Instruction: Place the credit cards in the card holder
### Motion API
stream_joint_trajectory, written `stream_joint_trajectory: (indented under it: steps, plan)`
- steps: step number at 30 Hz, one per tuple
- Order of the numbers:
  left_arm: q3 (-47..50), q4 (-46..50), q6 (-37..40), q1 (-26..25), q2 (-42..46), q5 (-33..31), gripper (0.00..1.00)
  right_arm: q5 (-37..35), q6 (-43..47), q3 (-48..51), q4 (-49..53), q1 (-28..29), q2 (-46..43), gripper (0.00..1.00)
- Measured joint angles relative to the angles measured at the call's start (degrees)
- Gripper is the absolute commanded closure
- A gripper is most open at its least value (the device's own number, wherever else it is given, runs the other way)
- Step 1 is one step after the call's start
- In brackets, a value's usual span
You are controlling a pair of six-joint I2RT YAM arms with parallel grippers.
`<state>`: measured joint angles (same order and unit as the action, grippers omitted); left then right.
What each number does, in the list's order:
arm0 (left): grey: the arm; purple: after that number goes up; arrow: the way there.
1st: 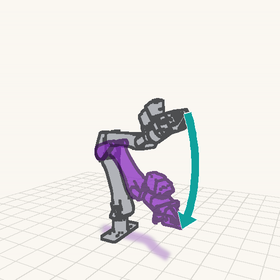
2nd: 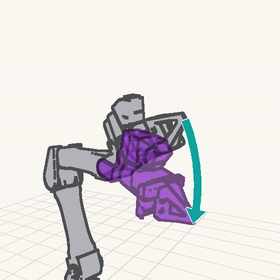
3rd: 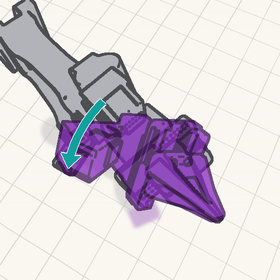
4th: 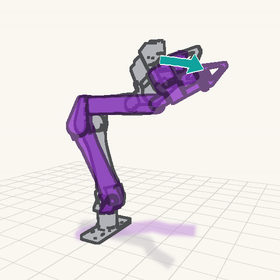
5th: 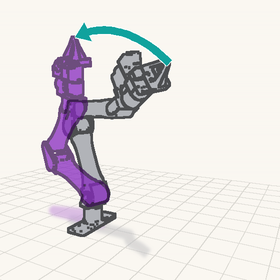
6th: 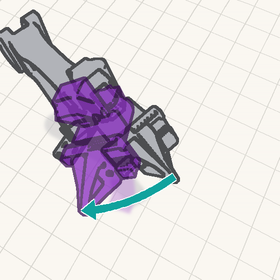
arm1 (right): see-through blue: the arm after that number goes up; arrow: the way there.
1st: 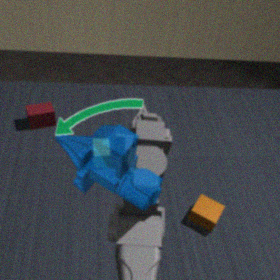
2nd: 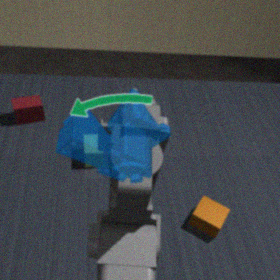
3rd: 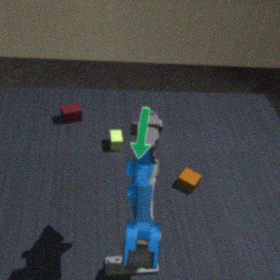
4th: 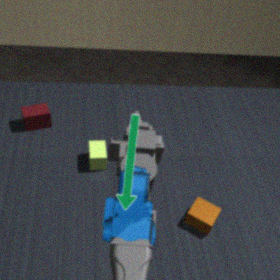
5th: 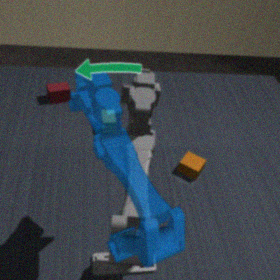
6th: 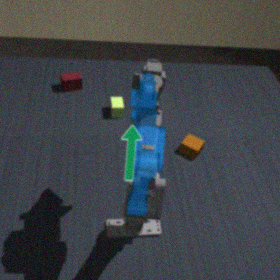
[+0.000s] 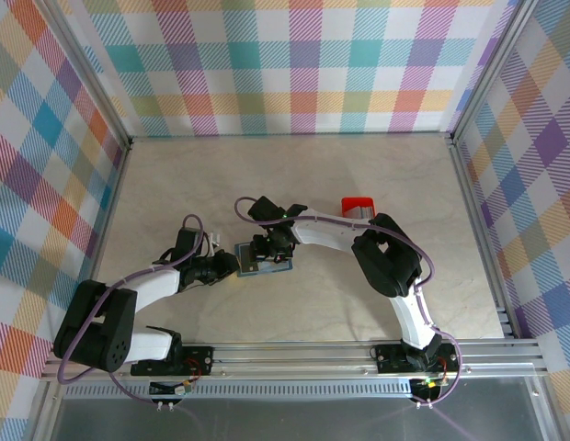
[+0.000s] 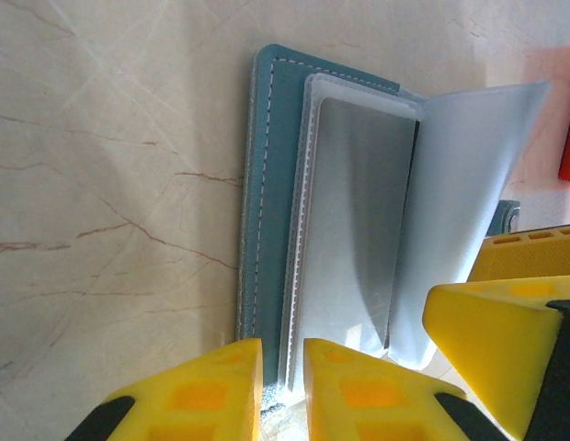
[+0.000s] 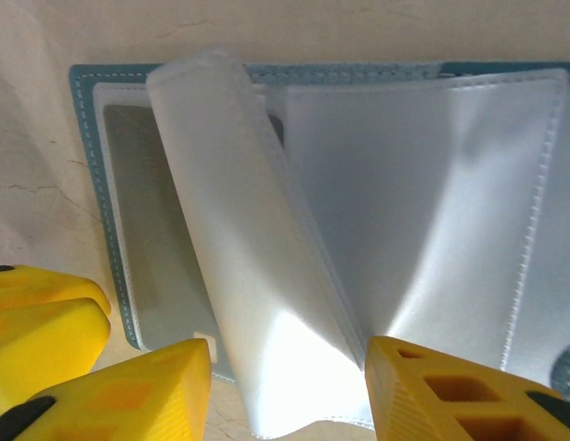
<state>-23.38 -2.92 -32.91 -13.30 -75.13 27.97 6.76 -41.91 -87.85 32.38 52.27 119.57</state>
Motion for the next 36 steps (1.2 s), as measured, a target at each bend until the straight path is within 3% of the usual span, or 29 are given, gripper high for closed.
stream_joint_trajectory:
  steps: [8,18,36]
  plan:
    - [0.0,2.1,0.3,0.0,3.4,-0.6,0.81,1.1,0.9,-0.2,-1.1,0.3,0.0,0.6]
    - [0.0,6.3,0.6,0.1,5.5,-3.0,0.81,2.3,2.1,-1.3,-2.0,0.8,0.1,0.6]
    - [0.0,7.7,0.9,0.5,7.5,-3.4,0.81,3.0,2.2,-2.7,-2.1,1.1,1.6,0.52]
